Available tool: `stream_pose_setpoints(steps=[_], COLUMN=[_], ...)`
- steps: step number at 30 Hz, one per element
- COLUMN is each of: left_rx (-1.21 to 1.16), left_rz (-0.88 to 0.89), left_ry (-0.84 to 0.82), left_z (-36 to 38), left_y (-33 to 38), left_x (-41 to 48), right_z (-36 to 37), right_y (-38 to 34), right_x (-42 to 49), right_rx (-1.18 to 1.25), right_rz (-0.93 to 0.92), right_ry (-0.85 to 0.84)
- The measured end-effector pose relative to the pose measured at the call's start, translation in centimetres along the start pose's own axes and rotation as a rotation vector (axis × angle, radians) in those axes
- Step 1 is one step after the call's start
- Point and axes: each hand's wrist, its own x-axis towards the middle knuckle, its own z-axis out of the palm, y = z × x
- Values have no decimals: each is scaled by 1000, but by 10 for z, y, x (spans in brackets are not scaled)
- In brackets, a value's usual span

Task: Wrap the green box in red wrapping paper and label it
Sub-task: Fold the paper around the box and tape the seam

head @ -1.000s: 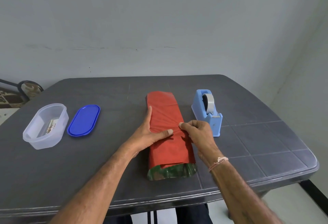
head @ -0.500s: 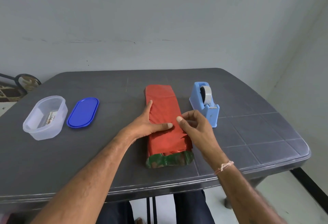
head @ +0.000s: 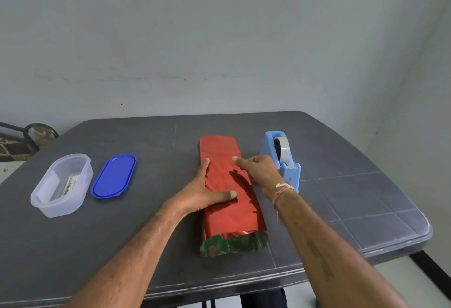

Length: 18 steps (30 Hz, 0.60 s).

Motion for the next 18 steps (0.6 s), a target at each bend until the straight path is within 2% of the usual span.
stream_pose_setpoints(steps=[8, 18], left_rx=[-1, -32], left_rz=[12, 43], left_ry=[0, -5], left_z=[0, -5], left_y=[-5, -6], left_x=[5, 8], right_z=[8, 6], right_y=[14, 21], right_x=[23, 23], right_rx=[60, 150], right_rz=[33, 82], right_ry=[84, 53])
